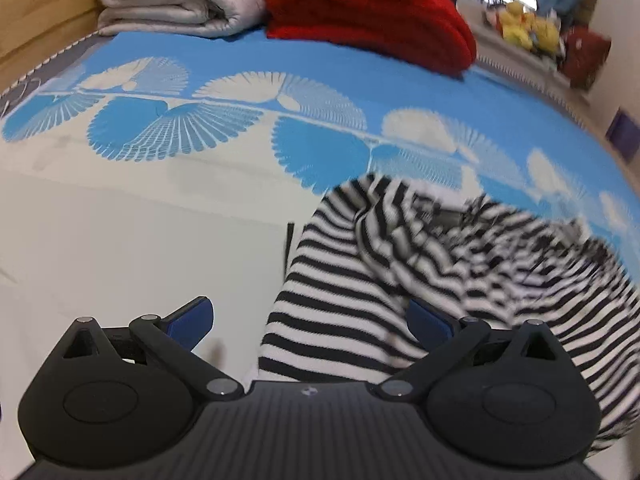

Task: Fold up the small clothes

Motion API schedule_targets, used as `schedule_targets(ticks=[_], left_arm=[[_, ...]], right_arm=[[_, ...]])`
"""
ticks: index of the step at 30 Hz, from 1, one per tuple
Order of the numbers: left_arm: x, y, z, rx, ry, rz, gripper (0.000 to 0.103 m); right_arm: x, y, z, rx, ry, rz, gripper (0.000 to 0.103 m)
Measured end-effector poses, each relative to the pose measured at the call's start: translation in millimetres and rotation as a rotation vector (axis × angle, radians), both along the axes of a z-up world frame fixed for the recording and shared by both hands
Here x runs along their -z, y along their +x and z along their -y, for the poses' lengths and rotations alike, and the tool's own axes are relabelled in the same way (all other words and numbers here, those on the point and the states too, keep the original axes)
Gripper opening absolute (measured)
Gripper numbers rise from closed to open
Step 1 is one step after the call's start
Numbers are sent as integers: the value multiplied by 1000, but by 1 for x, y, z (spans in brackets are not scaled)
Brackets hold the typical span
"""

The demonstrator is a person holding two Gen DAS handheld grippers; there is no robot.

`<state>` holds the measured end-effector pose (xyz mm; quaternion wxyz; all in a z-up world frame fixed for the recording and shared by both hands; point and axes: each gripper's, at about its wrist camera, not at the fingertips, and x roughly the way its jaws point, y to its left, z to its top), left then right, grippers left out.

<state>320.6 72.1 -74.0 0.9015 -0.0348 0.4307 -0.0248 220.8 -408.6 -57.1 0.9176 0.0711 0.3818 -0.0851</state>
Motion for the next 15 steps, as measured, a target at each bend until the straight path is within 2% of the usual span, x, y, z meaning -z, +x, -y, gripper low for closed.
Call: schedule_targets(ticks=[2,5,6,7,8,9,11,12,15], left_arm=[[13,9,4,-5,23,-46,103],[27,22,6,-20,3,-97,103],[29,24,8,-18,-9,-106,102],[29,25,10,-17,-18,-103,99],[28,24,12,-16,-24,-91,80],[26,23,14,0,-40,-84,50],[20,20,18,31,-100,-71,23],[18,18,20,33,-97,-54,19],[9,14,21,23,-100,-6,19]], right_arm=[[9,-1,2,1,-24,-33,80],[17,0,2,-26,-13,-54,70],[20,1,2,-28,-5,-59,57],[21,1,2,-32,-1,-67,28],[22,1,2,-34,-4,-74,12],[22,2,2,-37,-5,-73,2],[12,-1,1,-29,-6,-16,2],[4,-5,0,-21,-17,31,1],[-19,-15,7,66,-44,161,1]])
